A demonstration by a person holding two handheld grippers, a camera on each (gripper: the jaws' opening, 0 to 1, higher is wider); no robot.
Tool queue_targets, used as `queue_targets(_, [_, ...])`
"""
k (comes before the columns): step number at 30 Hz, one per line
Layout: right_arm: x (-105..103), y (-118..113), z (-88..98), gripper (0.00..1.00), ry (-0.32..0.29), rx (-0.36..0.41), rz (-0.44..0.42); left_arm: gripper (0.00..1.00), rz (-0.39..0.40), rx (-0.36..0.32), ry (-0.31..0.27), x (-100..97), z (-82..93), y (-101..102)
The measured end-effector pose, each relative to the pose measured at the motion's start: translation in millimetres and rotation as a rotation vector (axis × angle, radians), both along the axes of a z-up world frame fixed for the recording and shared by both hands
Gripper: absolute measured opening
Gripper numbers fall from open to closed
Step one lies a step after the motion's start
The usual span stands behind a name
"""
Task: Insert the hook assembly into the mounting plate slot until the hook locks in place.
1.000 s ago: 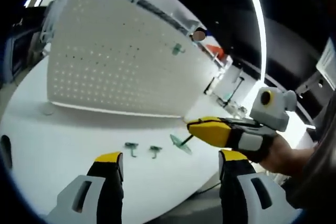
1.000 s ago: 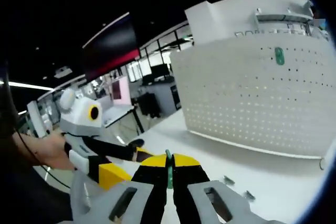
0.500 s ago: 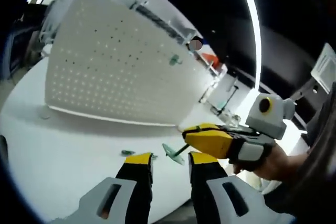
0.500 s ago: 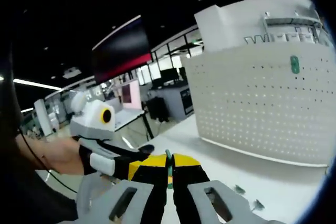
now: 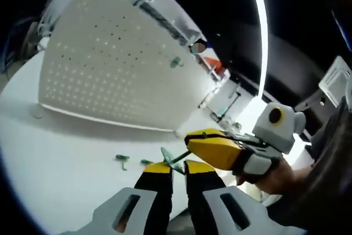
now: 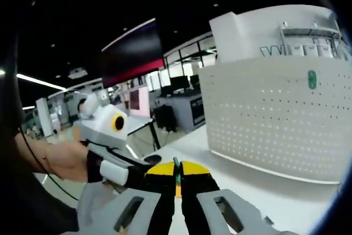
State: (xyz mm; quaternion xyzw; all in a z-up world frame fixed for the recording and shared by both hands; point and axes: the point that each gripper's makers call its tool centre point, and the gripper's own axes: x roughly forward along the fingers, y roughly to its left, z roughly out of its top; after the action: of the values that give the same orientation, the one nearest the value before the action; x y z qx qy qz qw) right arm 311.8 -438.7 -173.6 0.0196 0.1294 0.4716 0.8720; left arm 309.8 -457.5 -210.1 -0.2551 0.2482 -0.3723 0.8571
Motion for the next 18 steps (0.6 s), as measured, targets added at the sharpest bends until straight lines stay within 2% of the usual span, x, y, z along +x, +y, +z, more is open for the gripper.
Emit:
queue_targets(3, [-1.4,0.5,0.9,0.00,-0.016,-0.005,0.005,0.06,0.006,-0.002,0.000,-0.4,1.1,1.6])
queue_targets(6, [-5.3,3.2,0.5,0.00,-0.059,-0.040,0.023,0.05,0.020,0.006,0.003,0.2,1.0,3.9])
queue_targets(9, [-6.5,3.9,-3.6,0.00,-0.070,-0.067,0.027,0.03,0.046,0.026,0.026,1.4,-1.4,8.8])
queue_targets(12, [-5.8,3.3,-5.6,0.00,-0.043,-0.061,0.025,0.02,0.044,0.090,0.007,0.2,-2.5,9.5])
queue_targets(18, [-6.4,3.8,-4.0,0.00,-0.048,-0.070,0.028,0.01,0.042,0.131,-0.012,2.2,-0.4,12.7])
